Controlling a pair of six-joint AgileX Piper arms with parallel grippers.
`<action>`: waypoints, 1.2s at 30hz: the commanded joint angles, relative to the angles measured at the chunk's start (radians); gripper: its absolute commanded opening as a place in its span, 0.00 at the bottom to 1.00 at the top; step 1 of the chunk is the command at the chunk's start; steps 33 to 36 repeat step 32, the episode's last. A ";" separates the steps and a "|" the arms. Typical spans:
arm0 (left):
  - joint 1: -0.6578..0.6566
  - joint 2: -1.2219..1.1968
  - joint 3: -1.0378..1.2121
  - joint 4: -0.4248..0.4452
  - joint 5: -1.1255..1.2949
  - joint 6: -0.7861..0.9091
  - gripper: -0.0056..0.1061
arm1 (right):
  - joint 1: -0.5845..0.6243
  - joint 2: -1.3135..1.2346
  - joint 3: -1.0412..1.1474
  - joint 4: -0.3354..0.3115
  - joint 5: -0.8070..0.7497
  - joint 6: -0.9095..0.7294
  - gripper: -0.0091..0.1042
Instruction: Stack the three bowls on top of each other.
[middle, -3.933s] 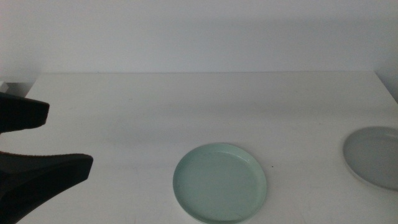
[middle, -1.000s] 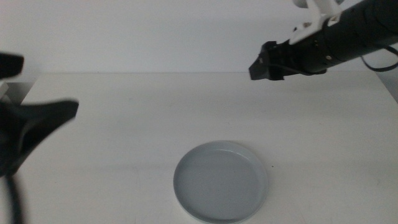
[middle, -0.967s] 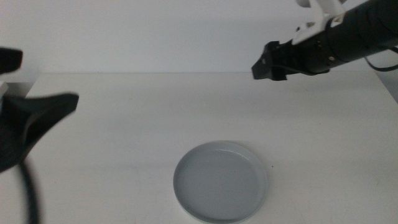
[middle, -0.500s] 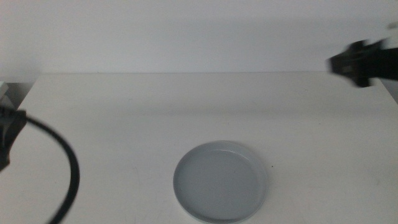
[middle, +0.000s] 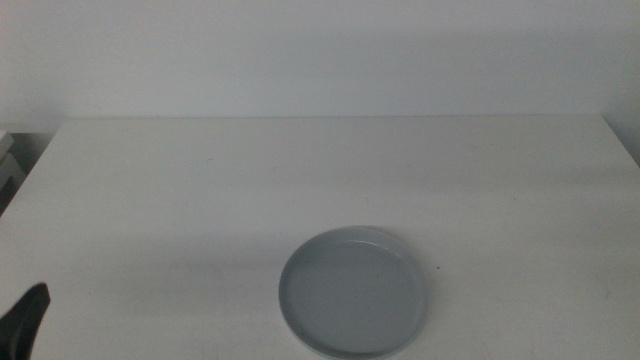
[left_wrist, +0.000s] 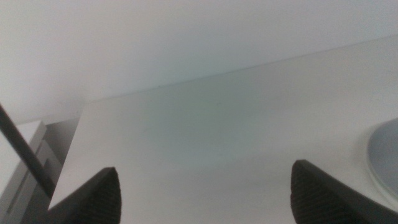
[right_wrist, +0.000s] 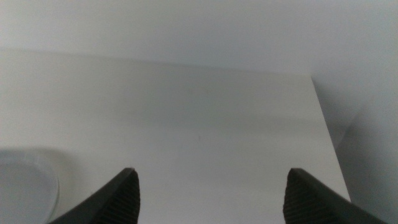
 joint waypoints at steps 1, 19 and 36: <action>-0.001 -0.040 0.029 -0.024 -0.120 -0.005 0.86 | -0.008 -0.111 0.066 -0.033 -0.070 -0.008 0.62; -0.001 -0.207 0.293 -0.027 -0.247 -0.005 0.86 | -0.017 -0.570 0.493 -0.048 -0.124 -0.008 0.62; -0.001 -0.207 0.294 -0.027 -0.245 -0.005 0.86 | -0.017 -0.570 0.600 -0.105 -0.197 -0.012 0.62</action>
